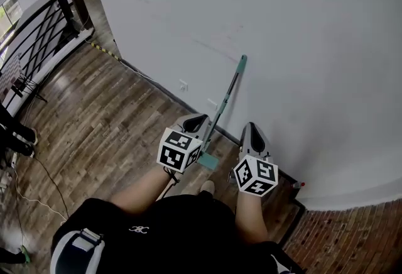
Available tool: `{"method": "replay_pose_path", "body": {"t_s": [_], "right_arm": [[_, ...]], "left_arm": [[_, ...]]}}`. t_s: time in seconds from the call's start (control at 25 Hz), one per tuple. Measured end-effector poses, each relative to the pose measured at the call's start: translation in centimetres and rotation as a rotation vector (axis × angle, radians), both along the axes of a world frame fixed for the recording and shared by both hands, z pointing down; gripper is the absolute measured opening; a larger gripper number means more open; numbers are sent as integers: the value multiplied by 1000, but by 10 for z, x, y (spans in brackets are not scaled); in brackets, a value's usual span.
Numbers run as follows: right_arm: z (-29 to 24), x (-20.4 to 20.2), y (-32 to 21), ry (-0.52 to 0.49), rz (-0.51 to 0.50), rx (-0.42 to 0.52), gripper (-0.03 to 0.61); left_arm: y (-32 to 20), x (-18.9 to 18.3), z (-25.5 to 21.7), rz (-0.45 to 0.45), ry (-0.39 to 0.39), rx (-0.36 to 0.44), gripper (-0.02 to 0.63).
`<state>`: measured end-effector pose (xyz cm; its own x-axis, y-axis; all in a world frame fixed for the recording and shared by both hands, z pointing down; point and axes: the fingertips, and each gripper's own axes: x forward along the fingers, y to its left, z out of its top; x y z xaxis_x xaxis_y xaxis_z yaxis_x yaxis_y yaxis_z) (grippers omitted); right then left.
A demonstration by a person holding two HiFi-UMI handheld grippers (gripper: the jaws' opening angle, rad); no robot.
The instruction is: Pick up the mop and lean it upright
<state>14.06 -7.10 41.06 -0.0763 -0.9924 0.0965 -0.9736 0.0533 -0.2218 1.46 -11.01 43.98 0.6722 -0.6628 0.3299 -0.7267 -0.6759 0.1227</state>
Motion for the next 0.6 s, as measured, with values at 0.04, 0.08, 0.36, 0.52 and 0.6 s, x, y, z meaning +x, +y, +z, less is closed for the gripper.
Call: {"method": "replay_pose_path", "body": {"t_s": [0.04, 0.08, 0.36, 0.52, 0.6], "right_arm": [[1, 7, -8, -5, -6, -5, 14], [3, 14, -16, -10, -13, -10, 14], [16, 44, -64, -62, -58, -25, 14], [17, 58, -77, -73, -52, -25, 14], [21, 64, -84, -71, -44, -35, 14]], "left_arm": [[-8, 7, 2, -7, -5, -6, -3], [-15, 13, 4, -15, -11, -13, -3], [-61, 41, 14, -56, -75, -21, -3], [-82, 54, 16, -60, -89, -19, -3], [-92, 61, 17, -58, -80, -18, -3]]}}
